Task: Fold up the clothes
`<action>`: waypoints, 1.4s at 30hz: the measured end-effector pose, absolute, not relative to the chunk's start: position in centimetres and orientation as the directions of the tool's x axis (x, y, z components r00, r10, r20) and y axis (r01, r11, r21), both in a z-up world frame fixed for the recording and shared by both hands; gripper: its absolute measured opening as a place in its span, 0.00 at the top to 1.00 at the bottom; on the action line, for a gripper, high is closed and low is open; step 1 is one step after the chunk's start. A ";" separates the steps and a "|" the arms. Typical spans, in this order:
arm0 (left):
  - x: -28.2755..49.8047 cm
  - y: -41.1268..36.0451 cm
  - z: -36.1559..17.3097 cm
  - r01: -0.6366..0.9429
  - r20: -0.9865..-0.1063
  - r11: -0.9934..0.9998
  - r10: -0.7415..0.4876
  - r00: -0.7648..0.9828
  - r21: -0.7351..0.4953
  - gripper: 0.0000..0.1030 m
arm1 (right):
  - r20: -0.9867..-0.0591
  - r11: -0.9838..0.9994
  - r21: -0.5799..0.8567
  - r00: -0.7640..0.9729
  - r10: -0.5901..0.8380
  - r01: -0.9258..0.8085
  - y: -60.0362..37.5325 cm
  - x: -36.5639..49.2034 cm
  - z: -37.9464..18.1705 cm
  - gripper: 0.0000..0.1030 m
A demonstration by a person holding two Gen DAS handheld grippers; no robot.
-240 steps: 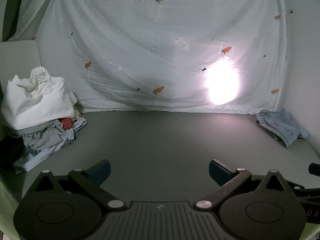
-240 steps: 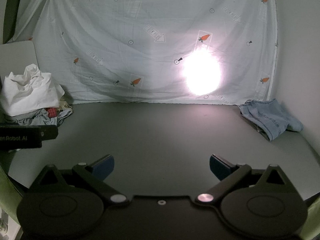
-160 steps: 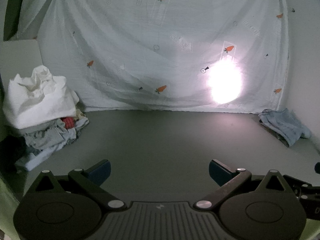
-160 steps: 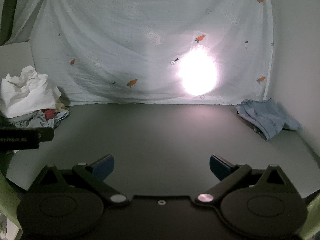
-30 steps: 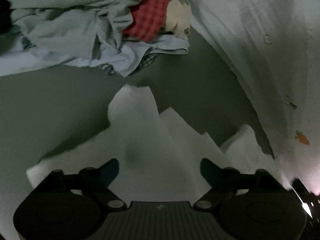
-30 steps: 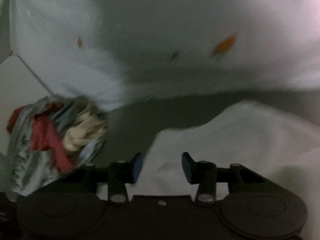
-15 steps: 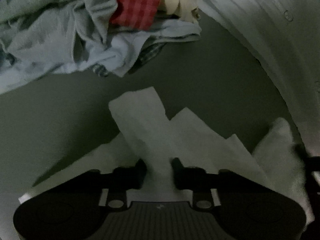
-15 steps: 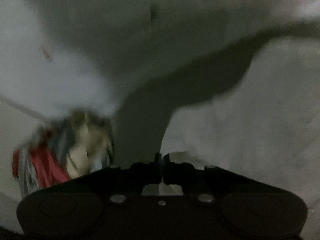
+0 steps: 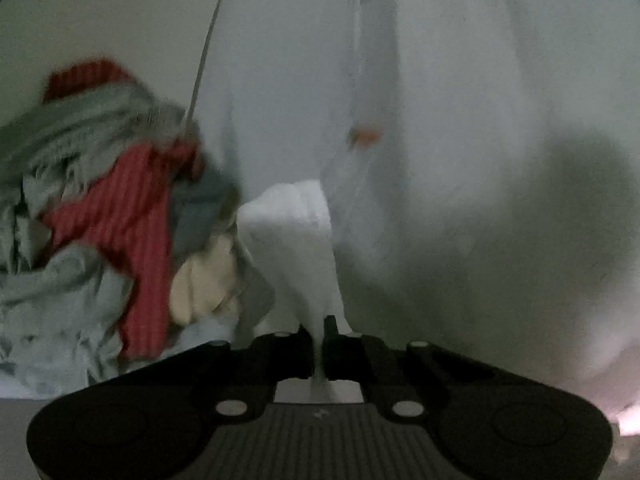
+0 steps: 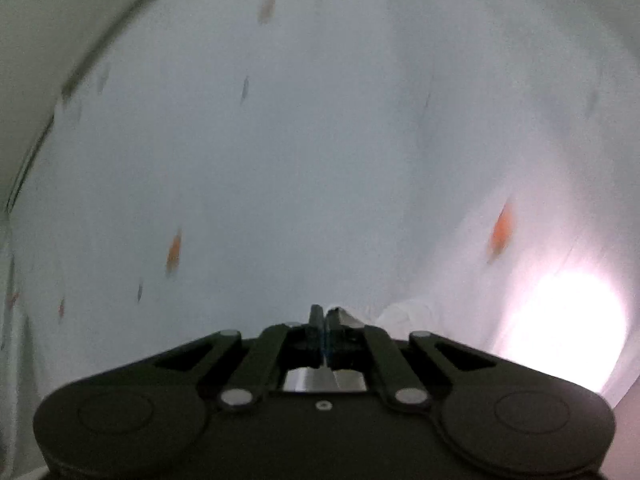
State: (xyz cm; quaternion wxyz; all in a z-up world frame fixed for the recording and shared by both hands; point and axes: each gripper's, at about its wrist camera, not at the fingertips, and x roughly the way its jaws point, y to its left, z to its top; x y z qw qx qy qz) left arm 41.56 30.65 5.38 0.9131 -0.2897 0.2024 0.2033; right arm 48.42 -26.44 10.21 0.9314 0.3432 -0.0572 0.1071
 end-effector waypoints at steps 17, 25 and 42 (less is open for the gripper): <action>25.8 29.3 -10.5 -0.775 -0.882 0.613 0.267 0.388 -0.155 0.83 | -0.680 0.719 0.375 0.701 -0.216 0.585 -43.6 30.8 -14.0 0.65; 28.1 27.1 -6.8 -0.686 -0.784 0.698 0.301 0.543 -0.207 0.51 | -0.628 0.658 0.517 0.765 -0.144 0.548 -45.2 31.6 -12.0 0.54; 39.4 23.3 -5.8 -0.573 -0.725 0.746 0.180 0.665 -0.340 0.24 | -0.750 0.525 0.526 0.656 -0.084 0.669 -49.0 36.6 -14.8 0.22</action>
